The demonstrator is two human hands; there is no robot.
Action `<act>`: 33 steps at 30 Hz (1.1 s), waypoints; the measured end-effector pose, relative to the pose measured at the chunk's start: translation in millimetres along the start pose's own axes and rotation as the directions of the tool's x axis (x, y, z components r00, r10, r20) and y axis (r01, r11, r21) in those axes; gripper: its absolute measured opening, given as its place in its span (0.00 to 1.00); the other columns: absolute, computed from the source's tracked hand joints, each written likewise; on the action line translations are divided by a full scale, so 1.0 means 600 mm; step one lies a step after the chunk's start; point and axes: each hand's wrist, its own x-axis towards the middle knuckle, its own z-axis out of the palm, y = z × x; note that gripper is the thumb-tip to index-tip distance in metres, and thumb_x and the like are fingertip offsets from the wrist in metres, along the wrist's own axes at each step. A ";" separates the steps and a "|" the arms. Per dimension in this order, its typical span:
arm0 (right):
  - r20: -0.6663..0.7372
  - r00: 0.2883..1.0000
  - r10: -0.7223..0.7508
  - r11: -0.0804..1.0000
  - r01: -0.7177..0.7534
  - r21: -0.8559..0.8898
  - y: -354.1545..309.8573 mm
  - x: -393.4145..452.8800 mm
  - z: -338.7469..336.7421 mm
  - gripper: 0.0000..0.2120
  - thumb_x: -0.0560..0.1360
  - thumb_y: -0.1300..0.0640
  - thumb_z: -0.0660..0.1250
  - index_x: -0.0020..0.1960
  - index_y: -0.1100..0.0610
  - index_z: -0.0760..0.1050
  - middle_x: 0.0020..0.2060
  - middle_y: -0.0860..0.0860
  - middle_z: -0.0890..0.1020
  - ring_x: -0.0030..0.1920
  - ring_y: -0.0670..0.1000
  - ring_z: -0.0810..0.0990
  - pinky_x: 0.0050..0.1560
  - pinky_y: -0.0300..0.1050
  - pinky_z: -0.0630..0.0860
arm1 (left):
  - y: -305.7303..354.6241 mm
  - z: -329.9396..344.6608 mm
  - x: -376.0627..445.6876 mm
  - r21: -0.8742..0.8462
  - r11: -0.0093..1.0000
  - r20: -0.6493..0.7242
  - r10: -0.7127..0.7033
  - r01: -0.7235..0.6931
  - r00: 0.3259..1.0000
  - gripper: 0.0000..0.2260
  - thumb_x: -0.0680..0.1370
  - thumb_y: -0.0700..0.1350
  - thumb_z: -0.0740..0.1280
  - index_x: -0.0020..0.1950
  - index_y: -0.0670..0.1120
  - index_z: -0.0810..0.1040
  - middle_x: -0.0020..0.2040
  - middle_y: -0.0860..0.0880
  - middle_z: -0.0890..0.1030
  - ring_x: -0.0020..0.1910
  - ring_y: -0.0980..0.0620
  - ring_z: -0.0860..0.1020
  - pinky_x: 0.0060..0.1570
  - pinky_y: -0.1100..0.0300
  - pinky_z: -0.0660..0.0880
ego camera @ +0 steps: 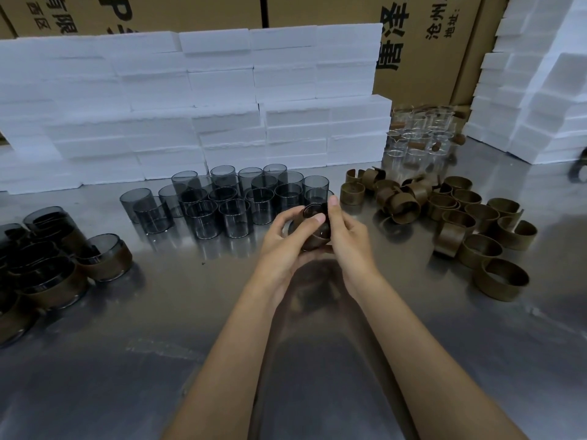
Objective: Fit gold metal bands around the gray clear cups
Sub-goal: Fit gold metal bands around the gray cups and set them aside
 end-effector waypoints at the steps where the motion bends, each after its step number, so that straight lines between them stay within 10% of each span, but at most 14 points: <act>1: -0.003 1.000 -0.012 1.000 0.012 0.008 0.000 0.000 0.002 0.23 0.82 0.39 0.61 0.50 0.56 0.85 0.43 0.53 0.88 0.48 0.49 0.87 0.53 0.48 0.83 | 0.001 0.002 0.000 -0.017 1.000 -0.012 -0.012 0.012 1.000 0.23 0.75 0.42 0.77 0.68 0.44 0.74 0.53 0.42 0.86 0.54 0.43 0.86 0.54 0.40 0.82; 8: -0.056 0.986 -0.157 0.985 0.153 -0.080 0.010 -0.001 0.021 0.19 0.83 0.43 0.61 0.47 0.58 0.80 0.39 0.46 0.85 0.43 0.41 0.83 0.47 0.36 0.77 | 0.013 0.008 0.000 -0.017 0.998 -0.072 -0.057 0.056 0.996 0.21 0.81 0.58 0.66 0.62 0.41 0.82 0.54 0.41 0.86 0.55 0.47 0.85 0.56 0.49 0.82; 13: -0.010 0.991 0.135 0.982 -0.133 0.131 -0.004 0.003 0.023 0.23 0.81 0.37 0.60 0.53 0.56 0.81 0.50 0.55 0.87 0.52 0.52 0.86 0.55 0.48 0.82 | 0.006 0.013 0.006 0.094 0.994 -0.157 -0.039 0.054 0.987 0.20 0.79 0.55 0.70 0.59 0.40 0.82 0.49 0.43 0.87 0.46 0.48 0.87 0.48 0.52 0.83; 18: 0.000 0.962 0.272 0.933 -0.264 0.244 -0.013 -0.001 0.014 0.23 0.83 0.40 0.57 0.47 0.57 0.81 0.40 0.56 0.87 0.47 0.57 0.86 0.52 0.51 0.81 | -0.009 0.023 0.005 0.177 0.983 -0.213 -0.007 0.045 0.977 0.18 0.77 0.56 0.71 0.52 0.41 0.83 0.48 0.40 0.87 0.51 0.42 0.85 0.56 0.47 0.81; 25: 0.188 0.905 0.381 0.830 -0.425 0.362 -0.021 -0.021 0.013 0.29 0.78 0.38 0.63 0.62 0.64 0.80 0.50 0.61 0.84 0.51 0.59 0.83 0.62 0.54 0.78 | -0.006 0.007 0.004 0.045 0.996 -0.189 -0.073 0.083 0.979 0.09 0.80 0.49 0.67 0.42 0.47 0.81 0.36 0.49 0.85 0.34 0.54 0.84 0.36 0.61 0.78; 33: 0.156 0.918 0.366 0.811 -0.397 0.430 -0.016 -0.024 0.011 0.09 0.77 0.52 0.67 0.43 0.58 0.79 0.31 0.52 0.83 0.31 0.50 0.82 0.35 0.42 0.77 | -0.005 0.020 -0.006 0.038 0.995 -0.168 -0.083 0.091 0.982 0.09 0.78 0.49 0.71 0.46 0.44 0.84 0.44 0.44 0.87 0.42 0.48 0.85 0.45 0.56 0.81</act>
